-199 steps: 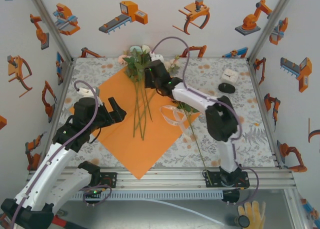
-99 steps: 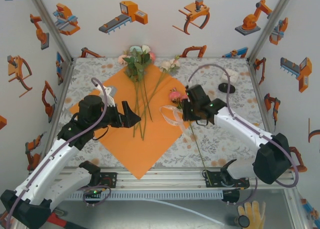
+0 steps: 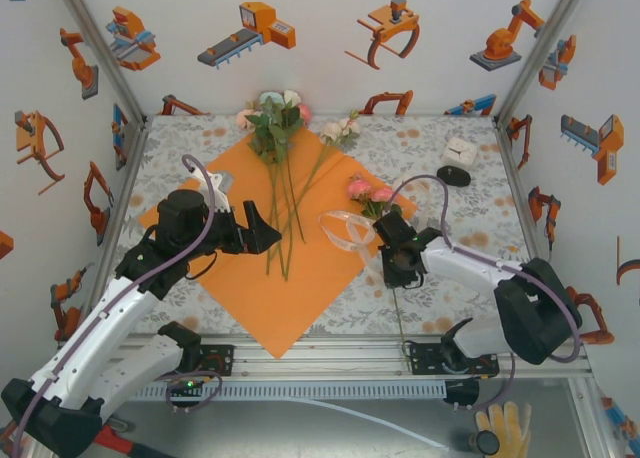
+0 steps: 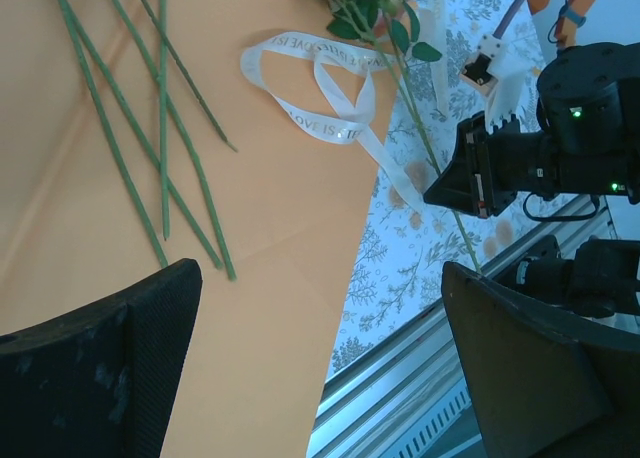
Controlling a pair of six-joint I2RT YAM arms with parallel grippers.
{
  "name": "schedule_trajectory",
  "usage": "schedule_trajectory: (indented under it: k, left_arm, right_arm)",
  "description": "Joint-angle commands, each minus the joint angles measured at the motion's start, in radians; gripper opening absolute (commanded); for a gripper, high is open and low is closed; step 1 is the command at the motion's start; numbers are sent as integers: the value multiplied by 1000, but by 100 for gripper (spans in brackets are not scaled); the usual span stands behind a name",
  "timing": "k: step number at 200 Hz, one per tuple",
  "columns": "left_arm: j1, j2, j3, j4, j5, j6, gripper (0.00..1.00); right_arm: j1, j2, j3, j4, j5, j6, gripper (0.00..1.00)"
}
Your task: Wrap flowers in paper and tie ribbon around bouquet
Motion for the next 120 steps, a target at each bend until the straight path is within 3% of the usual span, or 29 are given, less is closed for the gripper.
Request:
schedule_trajectory:
  k: [1, 34, 59, 120]
  left_arm:
    - [-6, 6, -5, 18, -11, 14, 97]
    - [-5, 8, 7, 9, -27, 9, 97]
    - [-6, 8, 31, -37, -99, -3, 97]
    - [-5, -12, 47, -110, -254, -46, 97]
  right_arm:
    - [1, -68, 18, -15, 54, 3, 4]
    - [16, -152, 175, -106, 111, -21, 0]
    - [50, -92, 375, -109, 115, -50, 0]
    - [107, 498, 993, 99, 86, -36, 0]
